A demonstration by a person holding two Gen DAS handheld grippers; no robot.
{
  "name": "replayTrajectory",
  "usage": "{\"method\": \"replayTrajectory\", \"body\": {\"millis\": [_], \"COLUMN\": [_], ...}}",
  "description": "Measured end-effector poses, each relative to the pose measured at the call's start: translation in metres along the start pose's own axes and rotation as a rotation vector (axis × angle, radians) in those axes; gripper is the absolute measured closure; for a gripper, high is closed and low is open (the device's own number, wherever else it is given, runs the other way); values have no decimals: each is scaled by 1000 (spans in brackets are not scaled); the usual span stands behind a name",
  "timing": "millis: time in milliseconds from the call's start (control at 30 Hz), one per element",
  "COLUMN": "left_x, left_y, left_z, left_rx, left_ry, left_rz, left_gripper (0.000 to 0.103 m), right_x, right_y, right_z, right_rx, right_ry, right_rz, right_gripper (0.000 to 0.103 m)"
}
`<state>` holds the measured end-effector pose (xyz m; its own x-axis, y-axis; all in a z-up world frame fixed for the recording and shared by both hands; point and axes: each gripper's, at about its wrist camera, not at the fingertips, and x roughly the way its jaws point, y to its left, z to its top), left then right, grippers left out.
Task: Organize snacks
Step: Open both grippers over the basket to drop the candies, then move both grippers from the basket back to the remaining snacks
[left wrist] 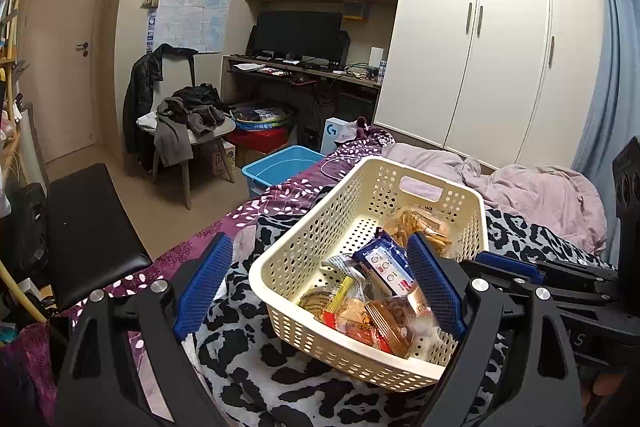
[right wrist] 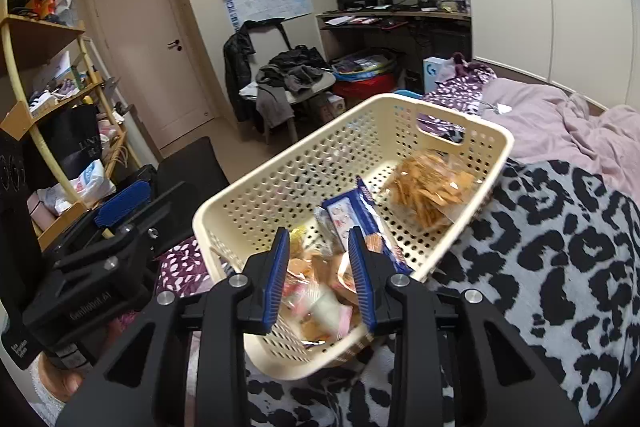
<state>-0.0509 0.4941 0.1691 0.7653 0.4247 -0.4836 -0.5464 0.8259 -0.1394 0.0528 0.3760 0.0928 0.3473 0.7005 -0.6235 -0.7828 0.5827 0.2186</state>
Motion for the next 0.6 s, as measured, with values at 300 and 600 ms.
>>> {"method": "replayTrajectory", "body": {"millis": [300, 600], "left_x": [5, 3], "left_y": [-7, -29], "left_z": [-5, -6], "left_rx": [11, 48], "left_ry": [6, 11], "left_rz": [-10, -36], "left_gripper": [3, 3], "right_x": [-15, -36], "right_y": [-27, -50], "right_z": [-17, -39], "right_rx": [74, 139], "right_ry": [-18, -31], "right_rz": [-45, -91], "right_gripper": [53, 45]}}
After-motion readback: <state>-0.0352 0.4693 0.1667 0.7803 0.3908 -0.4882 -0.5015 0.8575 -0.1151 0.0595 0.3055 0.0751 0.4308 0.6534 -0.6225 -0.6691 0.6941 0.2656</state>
